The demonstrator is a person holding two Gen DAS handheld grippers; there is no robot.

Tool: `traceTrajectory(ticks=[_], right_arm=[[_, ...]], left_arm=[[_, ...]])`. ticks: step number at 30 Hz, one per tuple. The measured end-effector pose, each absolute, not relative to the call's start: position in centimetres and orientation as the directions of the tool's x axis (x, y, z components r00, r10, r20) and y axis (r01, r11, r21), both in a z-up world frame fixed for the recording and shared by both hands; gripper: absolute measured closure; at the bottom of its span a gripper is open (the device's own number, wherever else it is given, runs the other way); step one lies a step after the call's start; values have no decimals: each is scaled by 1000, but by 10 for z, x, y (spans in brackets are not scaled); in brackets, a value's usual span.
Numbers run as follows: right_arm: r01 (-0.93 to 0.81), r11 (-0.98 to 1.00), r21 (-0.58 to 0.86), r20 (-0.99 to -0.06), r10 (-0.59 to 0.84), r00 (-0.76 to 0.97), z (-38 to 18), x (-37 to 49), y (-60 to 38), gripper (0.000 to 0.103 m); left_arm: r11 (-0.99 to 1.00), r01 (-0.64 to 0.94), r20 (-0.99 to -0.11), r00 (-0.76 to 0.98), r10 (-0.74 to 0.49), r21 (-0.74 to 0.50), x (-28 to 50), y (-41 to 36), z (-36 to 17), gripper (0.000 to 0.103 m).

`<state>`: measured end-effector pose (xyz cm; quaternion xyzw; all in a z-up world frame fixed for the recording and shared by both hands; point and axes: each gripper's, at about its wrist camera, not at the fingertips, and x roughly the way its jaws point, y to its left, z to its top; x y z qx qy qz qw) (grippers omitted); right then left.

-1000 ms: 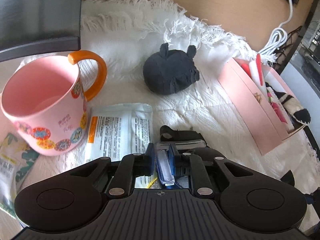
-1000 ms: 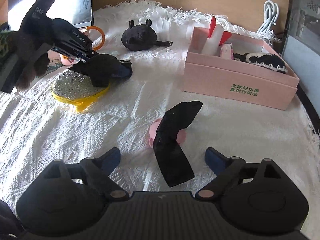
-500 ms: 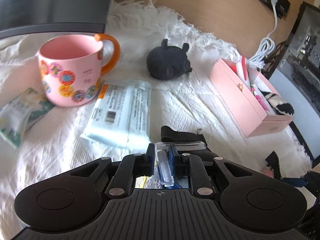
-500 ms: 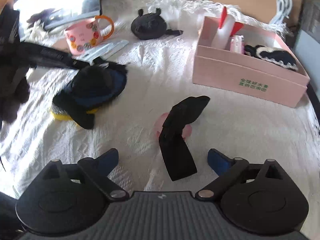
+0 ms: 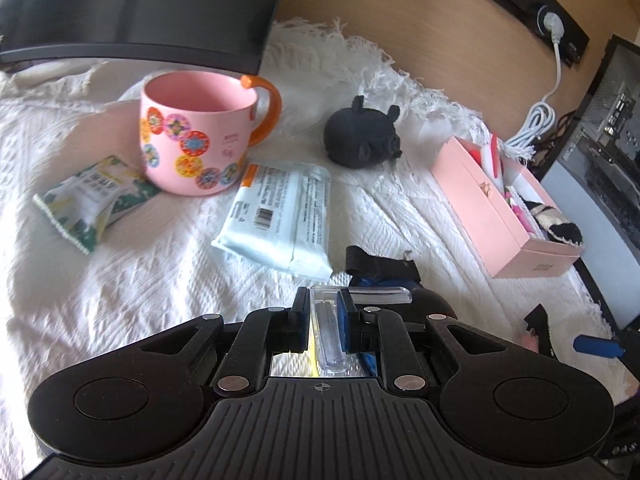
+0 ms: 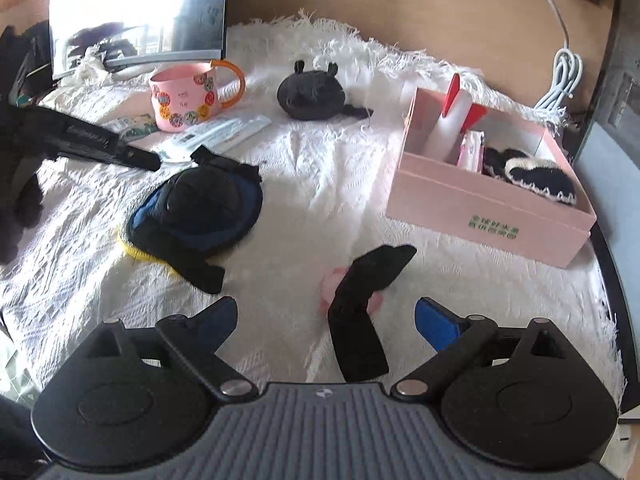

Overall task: Organize soft objects
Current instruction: 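Grasp the clear plastic item with left tool while right tool holds the bow, then drop the clear plastic item into the pink box with left tool while right tool drops the bow there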

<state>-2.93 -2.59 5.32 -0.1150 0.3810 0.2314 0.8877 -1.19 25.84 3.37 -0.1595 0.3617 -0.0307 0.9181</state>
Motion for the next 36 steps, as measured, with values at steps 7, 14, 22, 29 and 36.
traceTrajectory(ticks=[7, 14, 22, 29, 36], right_arm=[[-471, 882, -20, -733, 307, 607, 47, -10, -29, 23], [-458, 888, 27, -774, 309, 553, 35, 11, -25, 43], [-459, 888, 24, -783, 303, 543, 51, 11, -29, 71], [-388, 922, -3, -732, 262, 629, 94, -18, -65, 71], [-281, 958, -51, -669, 176, 722, 119, -43, -103, 71]], left_arm=[[934, -54, -628, 754, -194, -353, -34, 259, 46, 87], [923, 22, -616, 739, -273, -383, -46, 239, 56, 87], [907, 156, -615, 689, -384, -392, -46, 201, 59, 87], [860, 295, -585, 638, -502, -416, -26, 155, 69, 87], [834, 422, -524, 649, -551, -355, 47, 104, 104, 87]])
